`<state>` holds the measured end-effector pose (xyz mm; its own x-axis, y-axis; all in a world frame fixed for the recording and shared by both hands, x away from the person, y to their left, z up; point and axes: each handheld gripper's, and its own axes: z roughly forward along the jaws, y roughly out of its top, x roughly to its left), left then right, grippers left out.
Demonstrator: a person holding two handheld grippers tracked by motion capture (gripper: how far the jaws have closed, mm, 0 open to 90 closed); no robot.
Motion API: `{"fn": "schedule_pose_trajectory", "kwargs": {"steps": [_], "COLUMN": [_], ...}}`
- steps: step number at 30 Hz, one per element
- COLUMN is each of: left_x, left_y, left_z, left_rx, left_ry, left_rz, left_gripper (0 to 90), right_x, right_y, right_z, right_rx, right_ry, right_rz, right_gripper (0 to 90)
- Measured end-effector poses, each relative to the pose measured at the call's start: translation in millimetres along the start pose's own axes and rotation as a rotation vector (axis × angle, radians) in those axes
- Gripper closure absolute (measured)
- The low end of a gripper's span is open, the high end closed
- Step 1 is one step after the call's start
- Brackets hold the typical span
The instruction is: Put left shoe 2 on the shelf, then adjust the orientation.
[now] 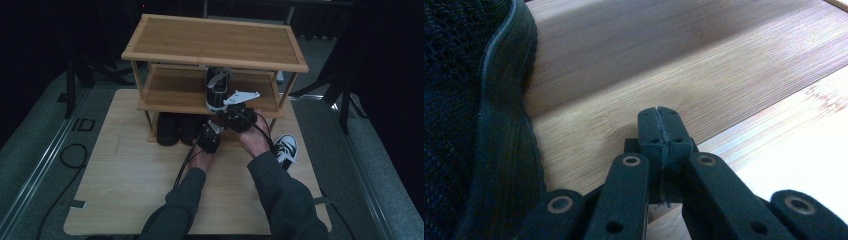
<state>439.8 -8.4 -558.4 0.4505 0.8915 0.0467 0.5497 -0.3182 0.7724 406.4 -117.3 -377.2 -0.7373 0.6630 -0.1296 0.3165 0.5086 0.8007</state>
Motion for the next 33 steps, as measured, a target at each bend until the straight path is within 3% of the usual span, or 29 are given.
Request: {"fn": "schedule_pose_trajectory", "kwargs": {"steps": [4,17,24,33], "left_x": [1.0,1.6,1.2,1.6], "left_y": [-0.5,-0.7,-0.8,-0.6], "left_z": [0.2,0.1,0.2,0.1], "left_rx": [-0.004,-0.004,-0.006,-0.003], "left_ry": [-0.006,-0.01,-0.01,-0.014], "left_rz": [-0.003,-0.002,-0.01,-0.003], "left_gripper": [90.0,90.0,90.0,90.0], "right_x": [-2.3,-2.6,-8.9,-21.2], "right_y": [-3.3,-22.0,-38.1,-58.9], "right_z": [-1.4,-23.6,-35.1,-34.7], "right_rx": [-0.009,0.002,0.056,0.126], "right_ry": [0.023,0.002,0.0,0.002], "right_rz": [0.02,0.005,0.022,0.04], "right_gripper": [85.1,78.5,75.0,74.0]}}
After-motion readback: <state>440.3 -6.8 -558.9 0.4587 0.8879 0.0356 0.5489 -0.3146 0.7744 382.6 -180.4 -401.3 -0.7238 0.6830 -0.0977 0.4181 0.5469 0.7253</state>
